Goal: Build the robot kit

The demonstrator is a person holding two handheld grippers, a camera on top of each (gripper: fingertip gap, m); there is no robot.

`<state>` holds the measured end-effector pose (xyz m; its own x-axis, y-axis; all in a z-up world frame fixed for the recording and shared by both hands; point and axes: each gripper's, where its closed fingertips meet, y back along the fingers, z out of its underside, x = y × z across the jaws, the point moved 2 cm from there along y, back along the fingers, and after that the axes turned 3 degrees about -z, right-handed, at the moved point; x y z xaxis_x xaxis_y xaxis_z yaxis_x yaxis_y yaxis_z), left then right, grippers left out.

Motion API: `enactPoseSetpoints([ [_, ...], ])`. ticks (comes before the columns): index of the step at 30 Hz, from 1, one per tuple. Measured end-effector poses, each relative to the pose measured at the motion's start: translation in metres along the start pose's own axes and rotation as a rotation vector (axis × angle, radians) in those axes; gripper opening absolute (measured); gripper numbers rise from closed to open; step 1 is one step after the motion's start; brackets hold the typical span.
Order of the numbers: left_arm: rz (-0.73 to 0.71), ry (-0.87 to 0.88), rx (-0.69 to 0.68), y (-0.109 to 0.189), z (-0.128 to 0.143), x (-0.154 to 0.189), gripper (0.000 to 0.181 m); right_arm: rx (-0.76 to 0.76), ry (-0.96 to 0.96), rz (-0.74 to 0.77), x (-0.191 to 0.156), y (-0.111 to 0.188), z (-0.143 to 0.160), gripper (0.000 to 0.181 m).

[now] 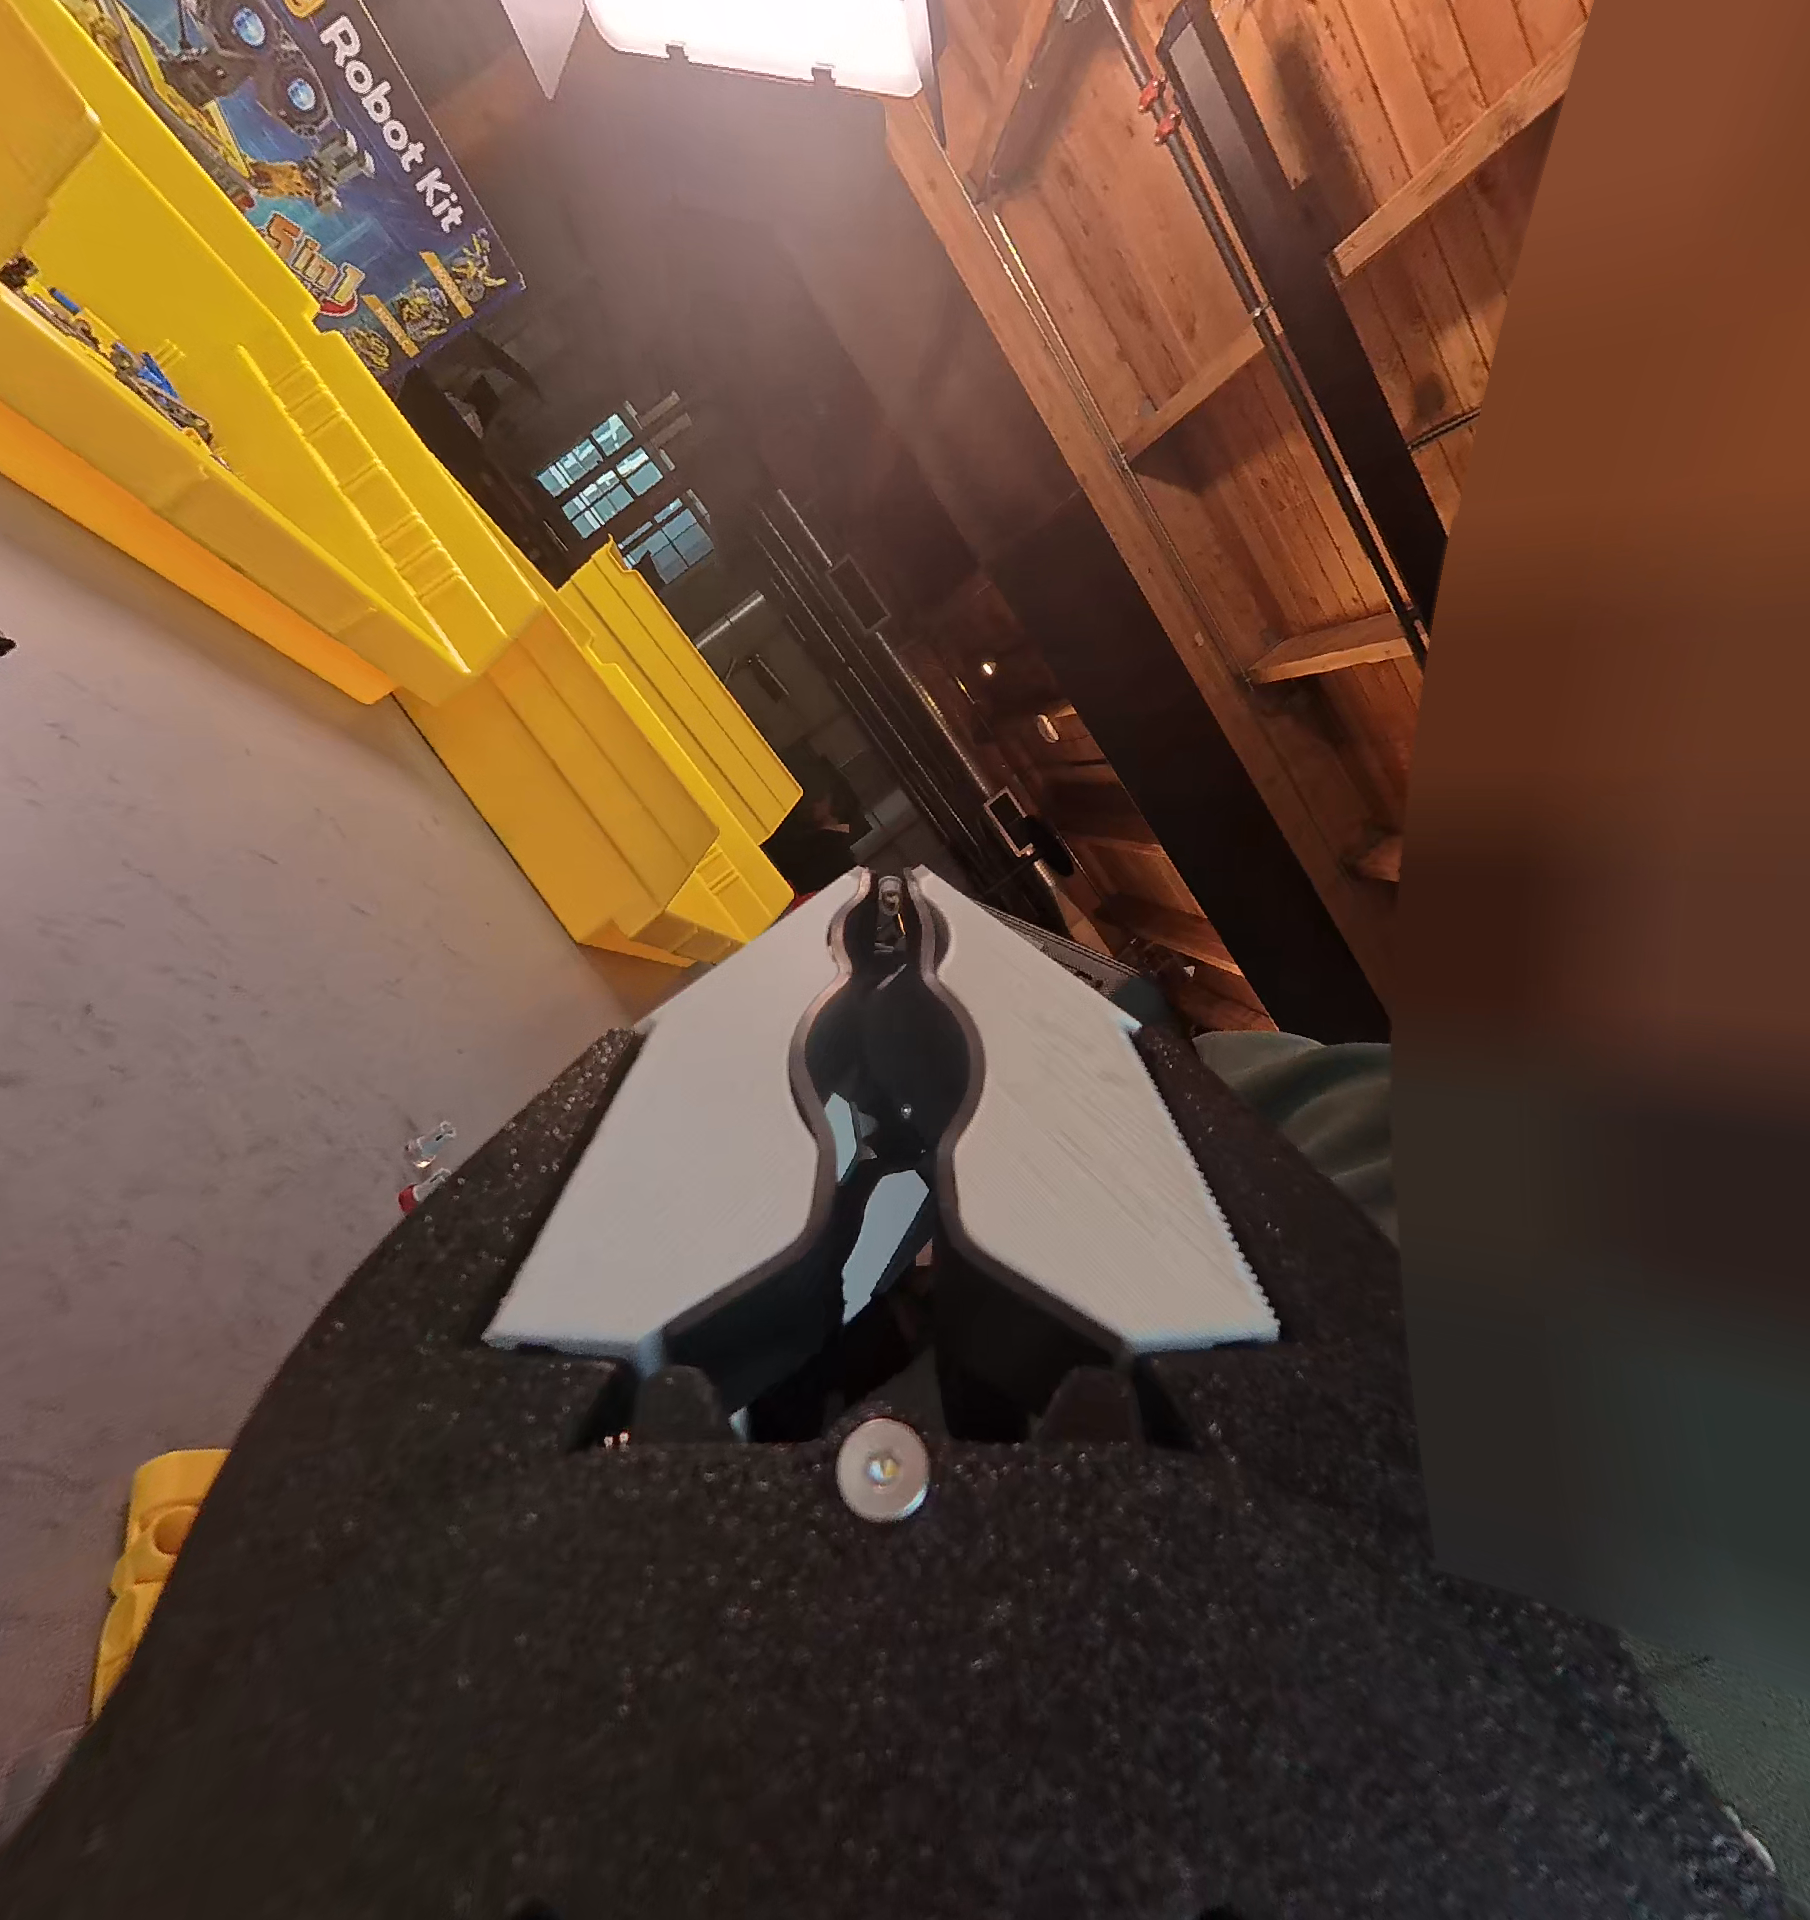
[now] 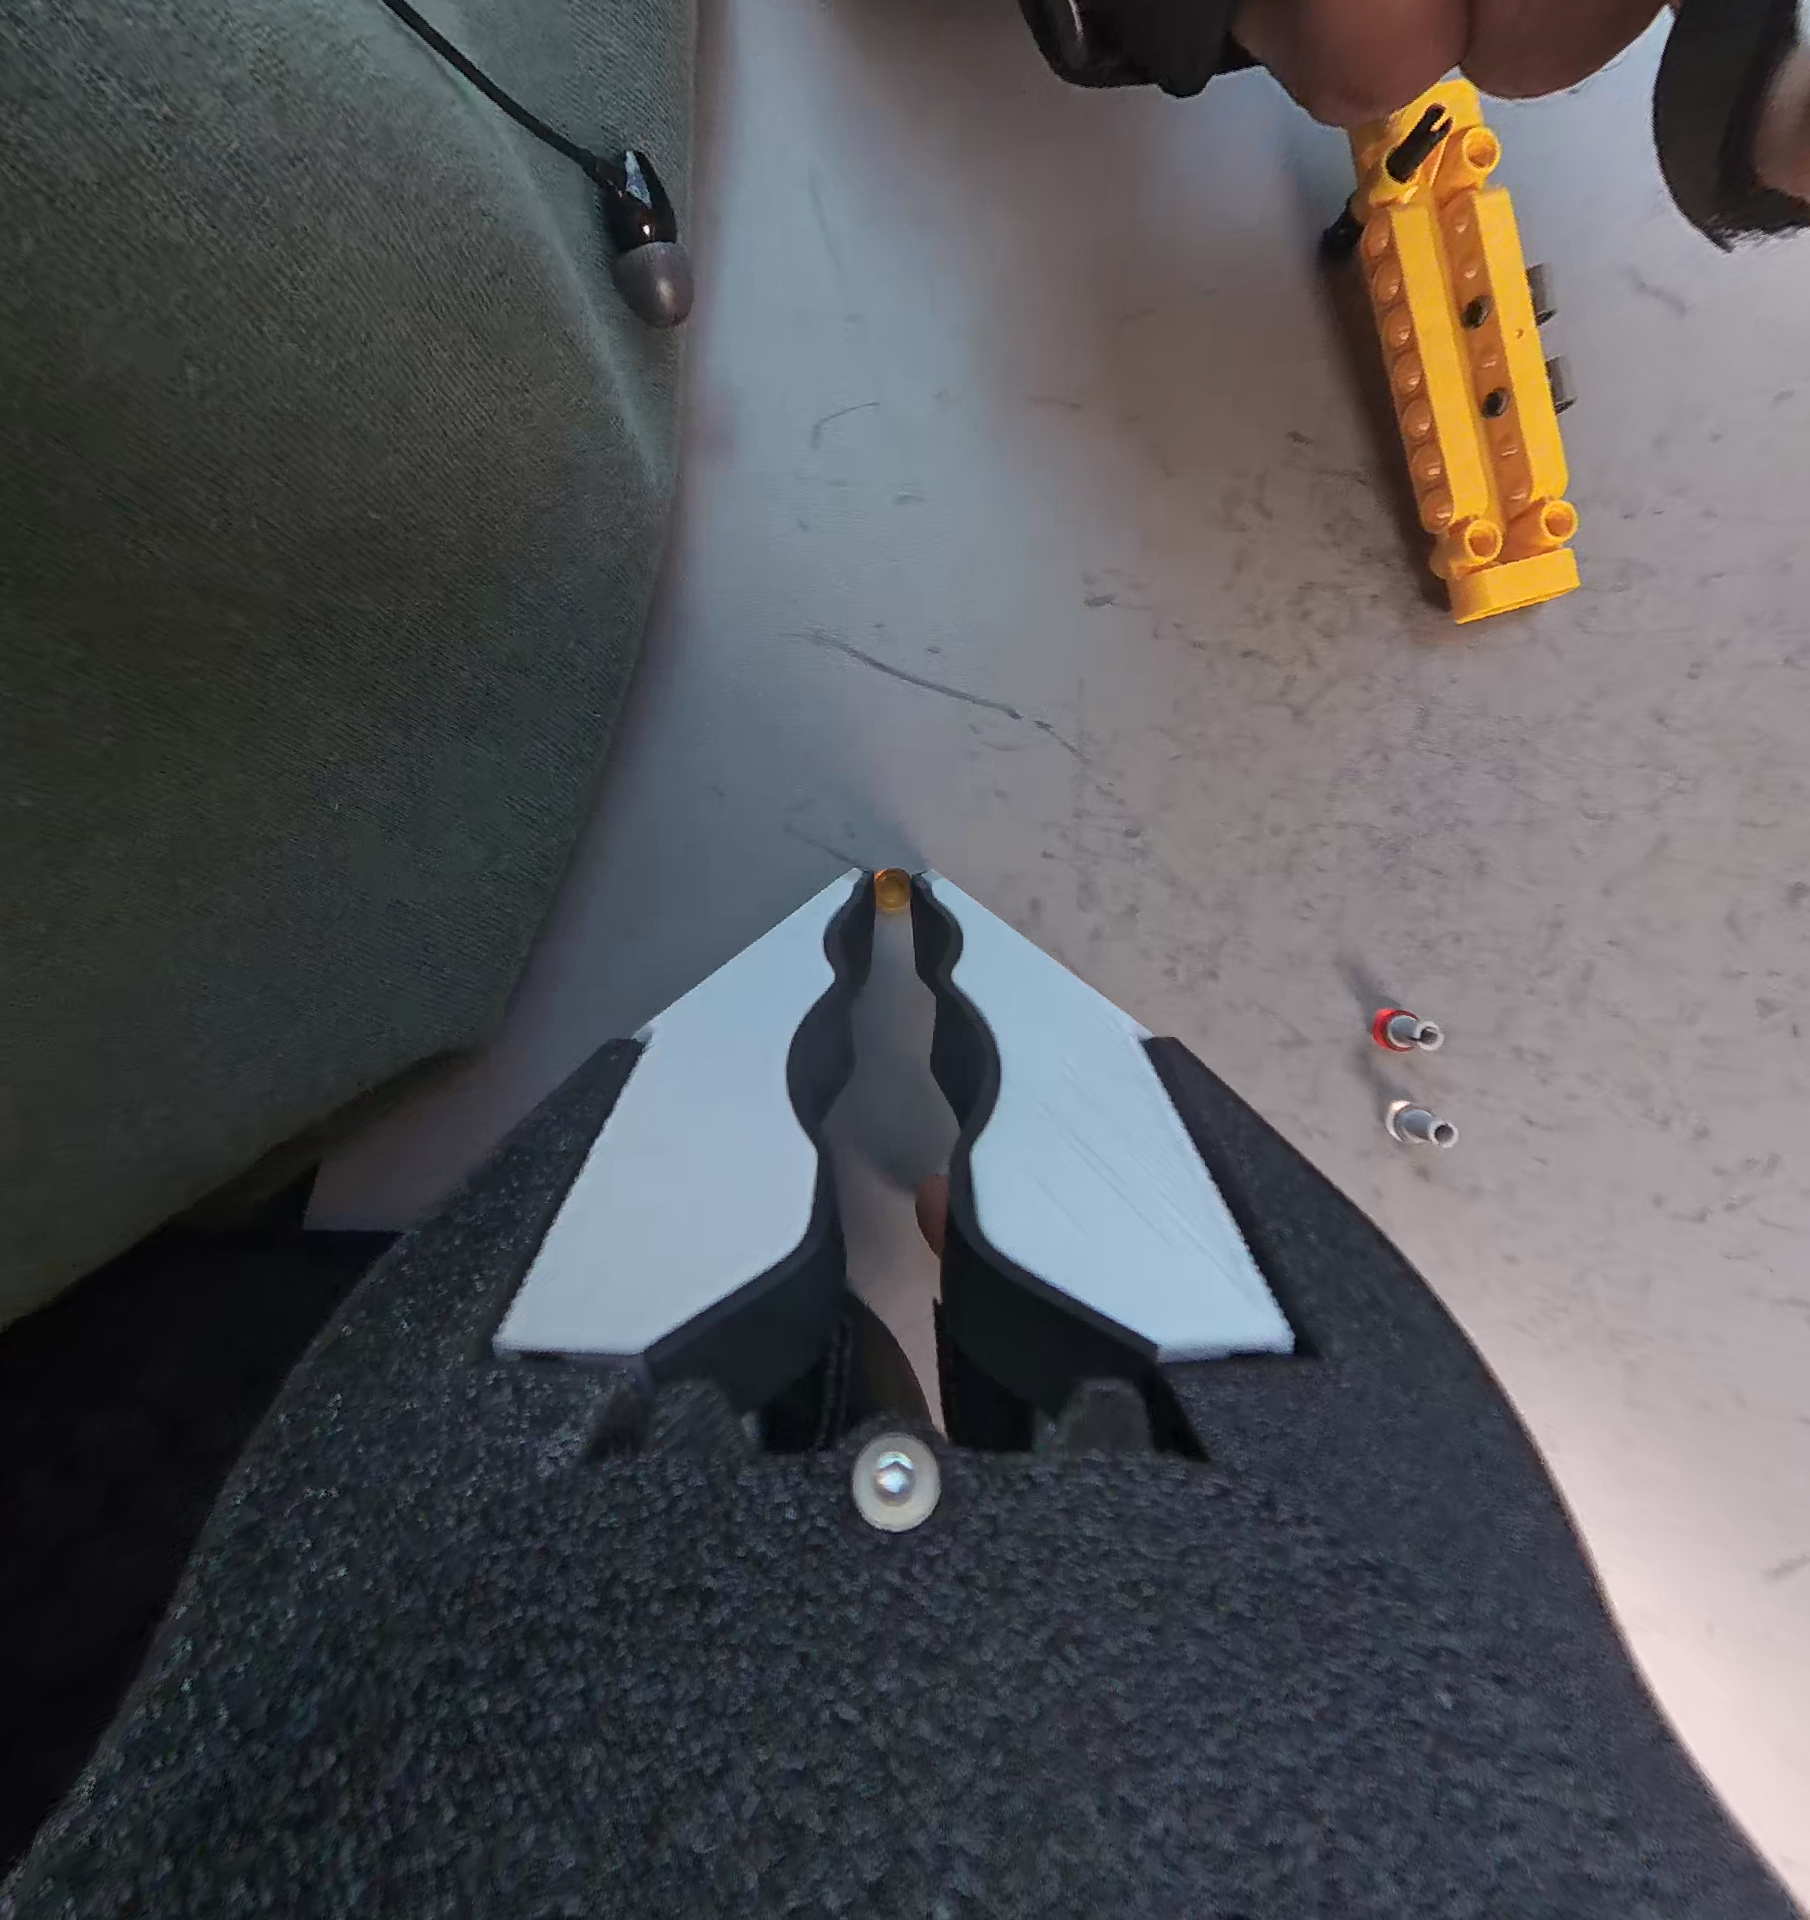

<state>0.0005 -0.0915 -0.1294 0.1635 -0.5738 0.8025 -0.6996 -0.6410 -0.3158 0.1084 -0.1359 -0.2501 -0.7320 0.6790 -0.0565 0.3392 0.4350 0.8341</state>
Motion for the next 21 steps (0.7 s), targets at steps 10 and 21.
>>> enactPoseSetpoints([
  [10,-0.003,0.006,-0.015,-0.001,0.003,-0.001,0.003,0.778,-0.207,0.143,0.034,0.091,-0.040,0.007],
  [21,-0.006,0.021,-0.035,-0.003,0.008,-0.005,0.003,0.988,-0.262,0.127,0.040,0.113,-0.041,0.006],
])
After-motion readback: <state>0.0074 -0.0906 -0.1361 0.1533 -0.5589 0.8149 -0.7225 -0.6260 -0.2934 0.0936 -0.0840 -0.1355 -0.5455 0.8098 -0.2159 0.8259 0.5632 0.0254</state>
